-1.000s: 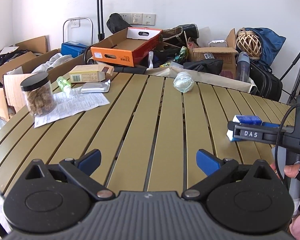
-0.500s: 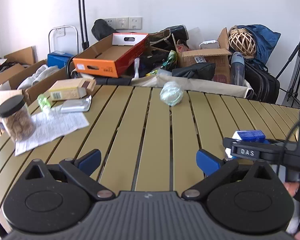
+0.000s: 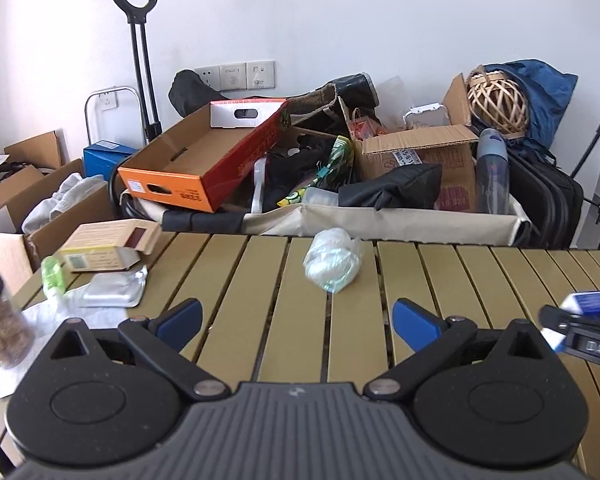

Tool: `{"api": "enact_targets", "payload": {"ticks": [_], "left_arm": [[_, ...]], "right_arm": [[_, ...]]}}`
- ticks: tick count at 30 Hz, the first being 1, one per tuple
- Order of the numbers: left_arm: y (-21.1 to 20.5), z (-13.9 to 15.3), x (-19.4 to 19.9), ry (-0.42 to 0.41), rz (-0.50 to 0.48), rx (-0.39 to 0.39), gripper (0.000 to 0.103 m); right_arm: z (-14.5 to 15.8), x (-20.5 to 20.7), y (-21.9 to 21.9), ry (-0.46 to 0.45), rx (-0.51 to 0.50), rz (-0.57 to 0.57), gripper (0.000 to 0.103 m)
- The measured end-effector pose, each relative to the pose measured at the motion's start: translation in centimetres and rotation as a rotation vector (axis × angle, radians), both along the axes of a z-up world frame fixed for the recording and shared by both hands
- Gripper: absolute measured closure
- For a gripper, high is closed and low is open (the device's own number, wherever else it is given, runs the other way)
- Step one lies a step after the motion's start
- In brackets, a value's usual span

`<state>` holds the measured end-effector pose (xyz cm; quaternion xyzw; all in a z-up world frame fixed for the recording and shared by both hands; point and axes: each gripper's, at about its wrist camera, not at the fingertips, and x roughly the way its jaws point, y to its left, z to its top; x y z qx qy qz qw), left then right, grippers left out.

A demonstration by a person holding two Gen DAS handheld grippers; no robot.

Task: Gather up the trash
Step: 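Grasp the blue tissue pack with the right gripper while the left approaches the plastic bag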

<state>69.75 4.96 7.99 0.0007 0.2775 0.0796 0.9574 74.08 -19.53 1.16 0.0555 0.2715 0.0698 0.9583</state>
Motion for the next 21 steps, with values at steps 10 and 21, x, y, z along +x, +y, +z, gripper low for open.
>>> {"api": "enact_targets", "payload": {"ticks": [10,21], "left_arm": [[-0.3,-1.6,7.0,0.027,0.032,-0.010,0.000],[0.5,-4.5,13.2,0.040,0.101,-0.045,0.000]], "right_arm": [[1.4,3.7,-0.7,-0.042,-0.032,-0.022,0.030],[0.8,8.1,-0.2,-0.022,-0.054,-0.042,0.030]]}}
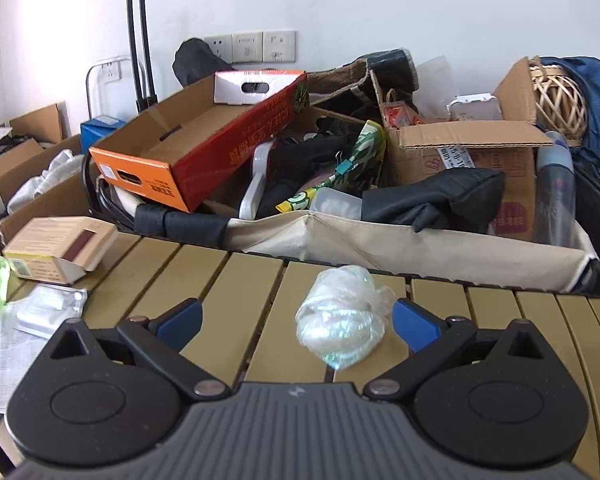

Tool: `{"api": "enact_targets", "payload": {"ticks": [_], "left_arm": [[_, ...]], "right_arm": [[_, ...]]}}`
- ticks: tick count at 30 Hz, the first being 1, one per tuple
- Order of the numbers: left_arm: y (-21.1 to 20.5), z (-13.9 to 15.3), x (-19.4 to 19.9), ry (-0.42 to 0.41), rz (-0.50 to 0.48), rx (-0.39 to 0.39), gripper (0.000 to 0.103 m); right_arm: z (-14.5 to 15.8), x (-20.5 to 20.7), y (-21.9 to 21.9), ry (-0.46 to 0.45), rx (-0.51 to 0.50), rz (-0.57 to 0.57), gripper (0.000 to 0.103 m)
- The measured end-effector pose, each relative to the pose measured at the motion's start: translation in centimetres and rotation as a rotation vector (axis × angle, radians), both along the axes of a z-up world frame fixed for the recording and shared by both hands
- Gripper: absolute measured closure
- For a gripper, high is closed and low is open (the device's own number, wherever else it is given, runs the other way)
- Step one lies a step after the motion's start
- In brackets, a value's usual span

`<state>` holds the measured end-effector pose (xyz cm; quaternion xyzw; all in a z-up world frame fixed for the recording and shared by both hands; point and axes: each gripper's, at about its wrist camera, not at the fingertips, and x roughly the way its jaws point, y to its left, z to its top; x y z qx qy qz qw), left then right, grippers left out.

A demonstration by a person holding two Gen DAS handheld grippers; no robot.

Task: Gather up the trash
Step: 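Grasp the blue tissue pack with the right gripper while the left approaches the plastic bag, then close the left gripper on the clear plastic bag and lift it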

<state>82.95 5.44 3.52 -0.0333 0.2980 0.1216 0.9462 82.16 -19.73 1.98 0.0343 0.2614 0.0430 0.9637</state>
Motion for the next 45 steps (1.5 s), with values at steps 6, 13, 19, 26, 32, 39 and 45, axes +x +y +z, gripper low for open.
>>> {"api": "enact_targets", "payload": {"ticks": [6,13,19,26,32,39,45], "left_arm": [[-1.1,-1.8,2.4,0.026,-0.021,0.002,0.001],[-1.9,-3.1,3.2,0.081,-0.049,0.004,0.052],[-2.1,-2.8,2.1,0.045,-0.054,0.045,0.068],[-3.2,-2.1,1.0,0.033,-0.090,0.075,0.068],[-4.0,-0.5,-0.6,0.011,-0.108,0.086,0.068],[-4.7,1.8,-3.9,-0.003,-0.123,0.096,0.068],[-4.7,4.1,-7.6,-0.021,-0.136,0.104,0.068]], "right_arm": [[-1.6,1.9,0.5,0.030,0.004,0.008,0.030],[-2.0,2.5,1.1,0.021,0.003,0.030,0.030],[-1.8,2.2,1.4,0.015,0.018,0.052,0.030],[-1.3,1.2,1.8,0.015,0.021,0.070,0.030],[-0.2,-0.4,1.8,0.006,0.039,0.078,0.030],[1.9,-3.3,2.0,-0.009,0.037,0.096,0.030],[3.7,-6.5,2.2,-0.013,0.039,0.107,0.030]]}}
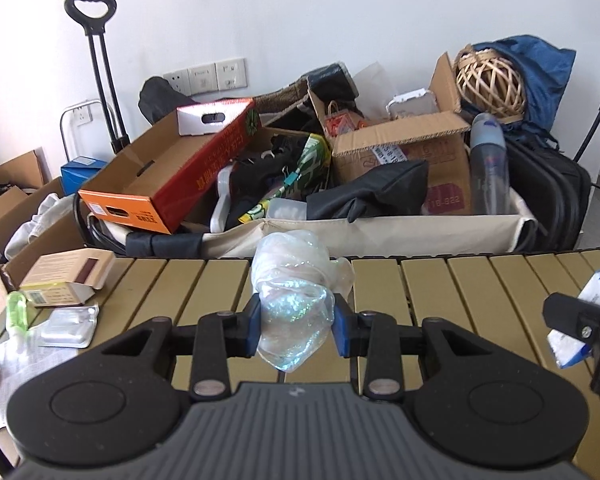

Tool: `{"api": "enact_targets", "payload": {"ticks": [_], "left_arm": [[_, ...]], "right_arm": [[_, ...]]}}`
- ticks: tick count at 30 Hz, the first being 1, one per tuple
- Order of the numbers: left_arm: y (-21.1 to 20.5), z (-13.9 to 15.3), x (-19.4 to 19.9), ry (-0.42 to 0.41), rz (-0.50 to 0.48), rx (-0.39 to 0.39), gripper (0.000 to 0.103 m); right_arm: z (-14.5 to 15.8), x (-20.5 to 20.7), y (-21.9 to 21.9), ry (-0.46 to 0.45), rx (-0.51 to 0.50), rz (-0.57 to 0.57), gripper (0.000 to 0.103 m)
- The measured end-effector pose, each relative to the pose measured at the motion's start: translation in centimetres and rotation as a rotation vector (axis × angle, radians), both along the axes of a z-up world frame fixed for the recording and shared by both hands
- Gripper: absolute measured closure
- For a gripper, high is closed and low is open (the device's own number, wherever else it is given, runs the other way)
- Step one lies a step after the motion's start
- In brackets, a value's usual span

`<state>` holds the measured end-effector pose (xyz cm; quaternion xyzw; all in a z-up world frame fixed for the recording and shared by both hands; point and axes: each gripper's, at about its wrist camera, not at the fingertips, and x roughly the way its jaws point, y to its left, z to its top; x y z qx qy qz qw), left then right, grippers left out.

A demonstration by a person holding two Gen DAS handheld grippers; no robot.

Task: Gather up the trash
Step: 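Close the left gripper on the clear plastic bag and lift it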

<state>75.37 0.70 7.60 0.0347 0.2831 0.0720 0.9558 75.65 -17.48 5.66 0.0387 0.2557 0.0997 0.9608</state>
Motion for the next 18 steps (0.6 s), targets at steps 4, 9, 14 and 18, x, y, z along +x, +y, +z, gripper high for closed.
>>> {"api": "enact_targets", "payload": {"ticks": [4,9,14,18], "left_arm": [[0.2,1.6,-3.0,-0.016,-0.003,-0.003,0.068],[0.4,3.3,-6.9,-0.025,0.003,-0.020,0.068],[0.2,4.4,-10.8,-0.027,-0.002,-0.026,0.068],[-0.4,5.1,-14.5,-0.038,-0.014,-0.023,0.068]], "right_arm": [[1.3,-2.5,0.2,-0.003,-0.001,0.007,0.030],[2.7,-6.1,0.4,-0.011,0.002,0.015,0.030],[3.7,-9.9,0.4,-0.014,0.014,0.021,0.030],[4.5,-13.1,0.4,-0.017,0.017,0.027,0.030]]}}
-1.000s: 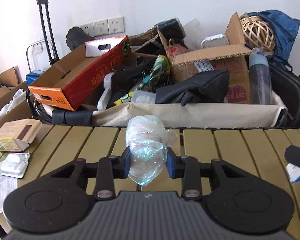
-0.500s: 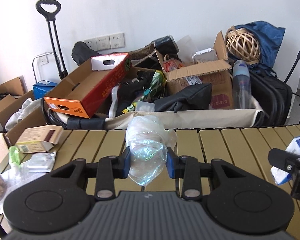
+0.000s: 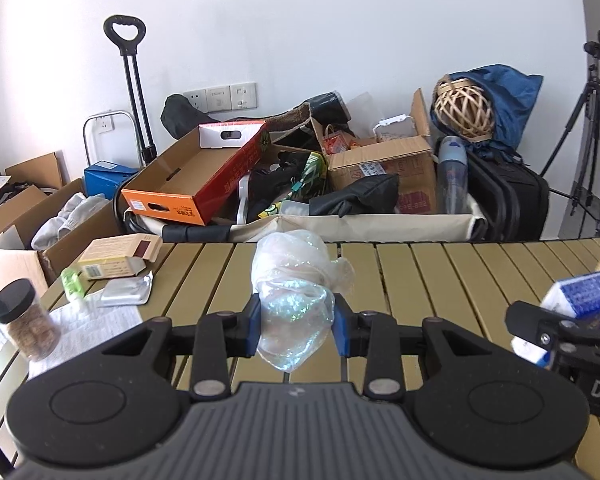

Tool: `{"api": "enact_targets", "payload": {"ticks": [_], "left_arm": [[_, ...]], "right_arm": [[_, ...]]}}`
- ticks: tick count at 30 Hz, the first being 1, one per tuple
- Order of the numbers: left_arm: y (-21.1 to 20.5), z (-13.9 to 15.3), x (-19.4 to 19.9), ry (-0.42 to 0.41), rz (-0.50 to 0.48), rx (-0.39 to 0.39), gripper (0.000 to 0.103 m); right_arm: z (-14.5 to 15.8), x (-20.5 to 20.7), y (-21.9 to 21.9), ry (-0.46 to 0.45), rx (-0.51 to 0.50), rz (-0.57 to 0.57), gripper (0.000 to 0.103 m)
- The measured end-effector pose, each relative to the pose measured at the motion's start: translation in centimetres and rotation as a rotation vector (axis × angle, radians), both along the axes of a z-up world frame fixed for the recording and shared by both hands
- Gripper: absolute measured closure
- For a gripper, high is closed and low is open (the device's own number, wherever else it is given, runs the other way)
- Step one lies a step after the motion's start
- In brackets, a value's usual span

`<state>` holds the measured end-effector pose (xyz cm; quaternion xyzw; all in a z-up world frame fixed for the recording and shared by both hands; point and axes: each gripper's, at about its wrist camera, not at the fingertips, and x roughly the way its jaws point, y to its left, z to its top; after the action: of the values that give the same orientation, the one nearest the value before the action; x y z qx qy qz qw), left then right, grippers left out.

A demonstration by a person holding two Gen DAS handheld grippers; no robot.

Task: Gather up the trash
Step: 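Close the left gripper on the clear plastic bag and lift it, then carry the tissue pack and plastic bag down off the table toward the black bin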

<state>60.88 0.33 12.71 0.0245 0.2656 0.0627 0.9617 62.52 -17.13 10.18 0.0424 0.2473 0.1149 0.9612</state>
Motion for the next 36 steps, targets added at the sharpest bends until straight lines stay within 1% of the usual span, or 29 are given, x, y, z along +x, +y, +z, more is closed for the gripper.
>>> {"api": "enact_targets", "payload": {"ticks": [10,17,28,36], "left_arm": [[-0.5,1.0,-9.6,-0.046,-0.005,0.015,0.068],[-0.8,1.4,-15.7,-0.085,-0.018,0.029,0.068],[0.3,0.5,-22.8,-0.113,-0.004,0.034,0.068],[0.6,-1.2,-27.5,-0.133,-0.012,0.028,0.068]], "right_arm": [[2.1,-8.9,0.0,-0.023,0.000,0.017,0.030],[2.7,-14.6,0.2,-0.033,-0.010,0.032,0.030],[2.0,-21.4,0.3,-0.029,-0.014,0.048,0.030],[0.3,-25.3,0.0,-0.009,-0.011,0.060,0.030]]}}
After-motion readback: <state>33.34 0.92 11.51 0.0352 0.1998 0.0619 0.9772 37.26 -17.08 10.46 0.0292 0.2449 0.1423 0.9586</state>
